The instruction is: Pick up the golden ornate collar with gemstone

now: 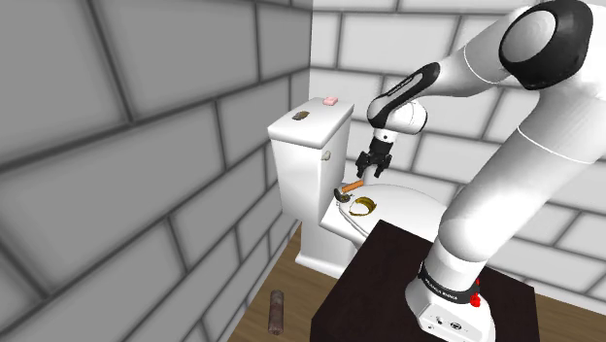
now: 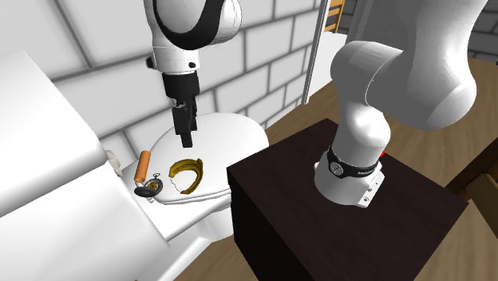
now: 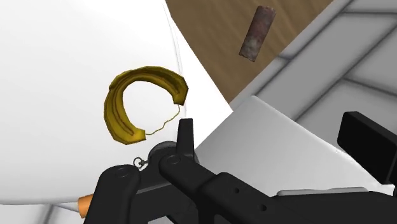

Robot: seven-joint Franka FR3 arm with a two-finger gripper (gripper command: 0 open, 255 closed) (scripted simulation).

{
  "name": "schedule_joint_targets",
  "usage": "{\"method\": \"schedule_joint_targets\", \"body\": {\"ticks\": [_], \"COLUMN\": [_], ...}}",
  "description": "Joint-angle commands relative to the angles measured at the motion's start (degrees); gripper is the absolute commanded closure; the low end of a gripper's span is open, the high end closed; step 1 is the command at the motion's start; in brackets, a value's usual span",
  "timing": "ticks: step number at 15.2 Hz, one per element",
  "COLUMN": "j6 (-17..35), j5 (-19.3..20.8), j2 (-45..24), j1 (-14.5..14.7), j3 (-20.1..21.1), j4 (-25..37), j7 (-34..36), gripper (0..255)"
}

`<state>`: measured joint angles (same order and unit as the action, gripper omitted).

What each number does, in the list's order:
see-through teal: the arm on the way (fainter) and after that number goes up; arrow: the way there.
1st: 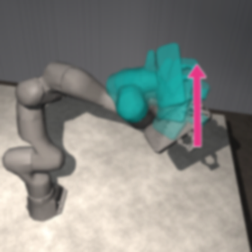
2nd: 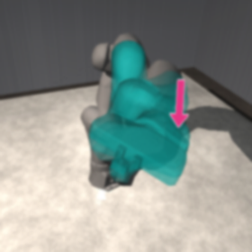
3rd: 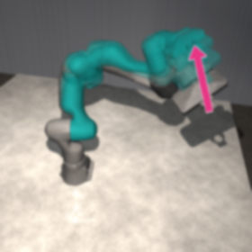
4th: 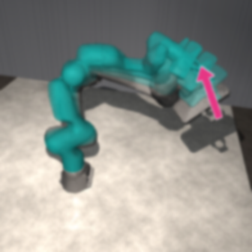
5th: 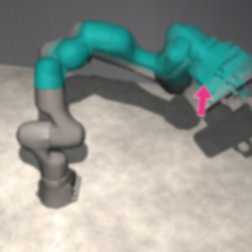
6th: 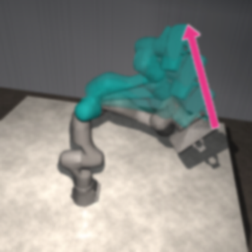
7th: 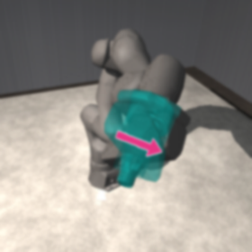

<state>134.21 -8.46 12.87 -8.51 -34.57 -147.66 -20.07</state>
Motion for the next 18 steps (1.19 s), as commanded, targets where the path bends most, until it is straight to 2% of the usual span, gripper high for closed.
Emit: {"method": "schedule_joint_targets", "body": {"ticks": [1,4,6,8,11,14,18], "j6": [2.84,5.09,5.44,5.15,4.3,3.32,4.01], "j5": [-4.75,-14.95,-22.66,-29.82,-38.49,-45.1,-47.74], "j2": [-4.76,-13.07,-19.02,-24.81,-32.74,-39.94,-42.67], "j1": [0.76,1.53,0.54,-1.74,-6.61,-11.66,-13.1], "j3": [-2.82,-5.58,-5.76,-4.7,-1.8,1.15,2.87], "j4": [0.72,3.21,5.43,7.97,12.12,16.58,17.67], "j7": [-4.62,-13.03,-19.07,-24.52,-30.87,-35.39,-37.47], "gripper": [0,0,0,0,0,0,0]}}
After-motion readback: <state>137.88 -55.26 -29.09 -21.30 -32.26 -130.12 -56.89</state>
